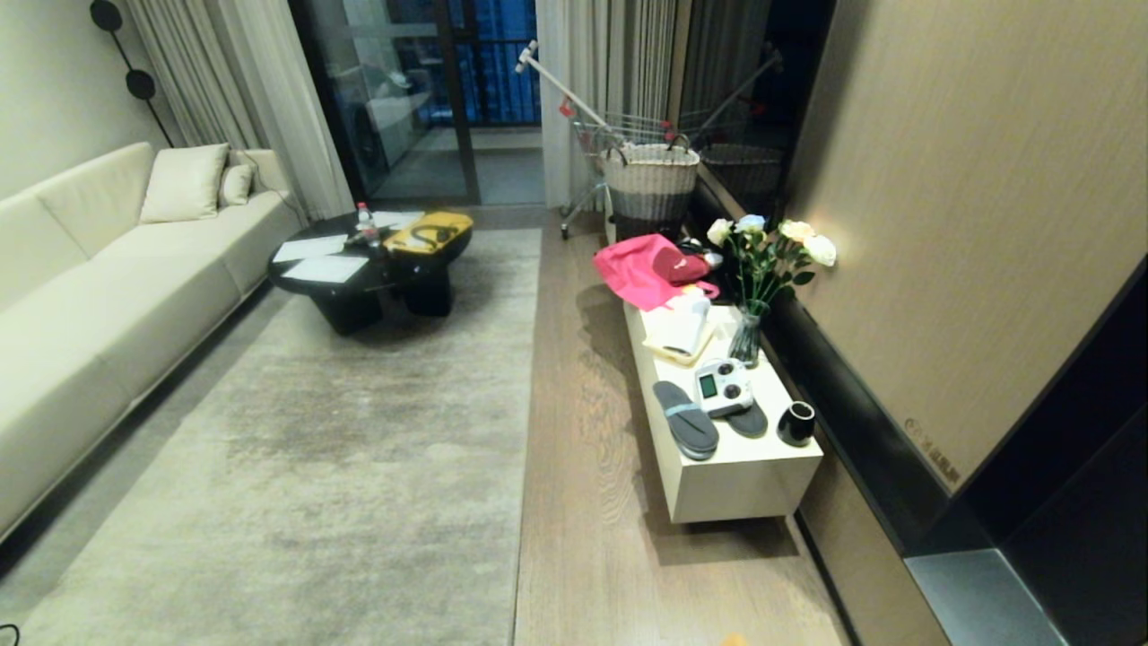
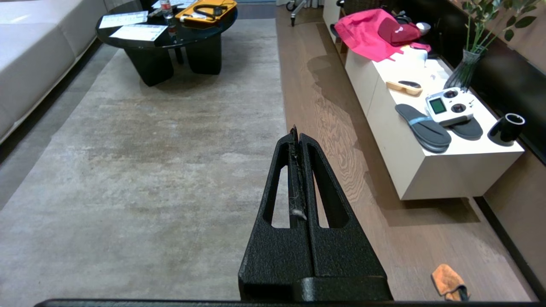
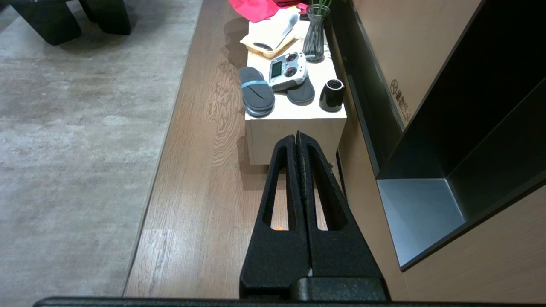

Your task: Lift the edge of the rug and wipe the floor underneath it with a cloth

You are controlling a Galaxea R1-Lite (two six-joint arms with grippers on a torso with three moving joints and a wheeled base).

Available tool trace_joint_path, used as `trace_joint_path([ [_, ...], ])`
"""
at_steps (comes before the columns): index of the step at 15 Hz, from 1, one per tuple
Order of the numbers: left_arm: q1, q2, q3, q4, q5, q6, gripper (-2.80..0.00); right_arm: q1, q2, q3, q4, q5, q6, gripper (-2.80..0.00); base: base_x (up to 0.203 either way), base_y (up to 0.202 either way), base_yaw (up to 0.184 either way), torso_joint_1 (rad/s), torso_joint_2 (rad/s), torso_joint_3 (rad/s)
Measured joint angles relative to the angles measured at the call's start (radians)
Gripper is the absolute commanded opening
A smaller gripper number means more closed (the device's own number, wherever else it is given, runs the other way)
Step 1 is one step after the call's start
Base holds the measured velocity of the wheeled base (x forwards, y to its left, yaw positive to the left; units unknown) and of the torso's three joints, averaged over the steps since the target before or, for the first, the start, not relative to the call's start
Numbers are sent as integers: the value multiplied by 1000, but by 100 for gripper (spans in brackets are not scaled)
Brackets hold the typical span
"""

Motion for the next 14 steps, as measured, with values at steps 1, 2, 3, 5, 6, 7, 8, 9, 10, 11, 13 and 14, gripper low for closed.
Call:
trace_joint_path([
  [1,0,0,0,0,0,0,-280,0,0,0,0,0,-1,-280,0,0,0,0,0,0],
  [2,0,0,0,0,0,0,-280,0,0,0,0,0,-1,-280,0,0,0,0,0,0],
  [3,0,0,0,0,0,0,-280,0,0,0,0,0,2,-280,0,0,0,0,0,0],
  [5,0,0,0,1,0,0,-280,0,0,0,0,-1,20,-280,0,0,0,0,0,0],
  [6,0,0,0,0,0,0,-280,0,0,0,0,-2,21,-280,0,0,0,0,0,0],
  [7,0,0,0,0,0,0,-280,0,0,0,0,-2,22,-280,0,0,0,0,0,0],
  [8,0,0,0,0,0,0,-280,0,0,0,0,-2,23,-280,0,0,0,0,0,0],
  [9,0,0,0,0,0,0,-280,0,0,0,0,-3,22,-280,0,0,0,0,0,0],
  [10,0,0,0,0,0,0,-280,0,0,0,0,-18,27,-280,0,0,0,0,0,0],
  [11,0,0,0,0,0,0,-280,0,0,1,-1,-30,29,-280,0,0,0,0,0,0],
  [13,0,0,0,0,0,0,-280,0,0,0,-1,-33,30,-280,0,0,0,0,0,0],
  [14,0,0,0,0,0,0,-280,0,0,0,0,-33,31,-280,0,0,0,0,0,0],
])
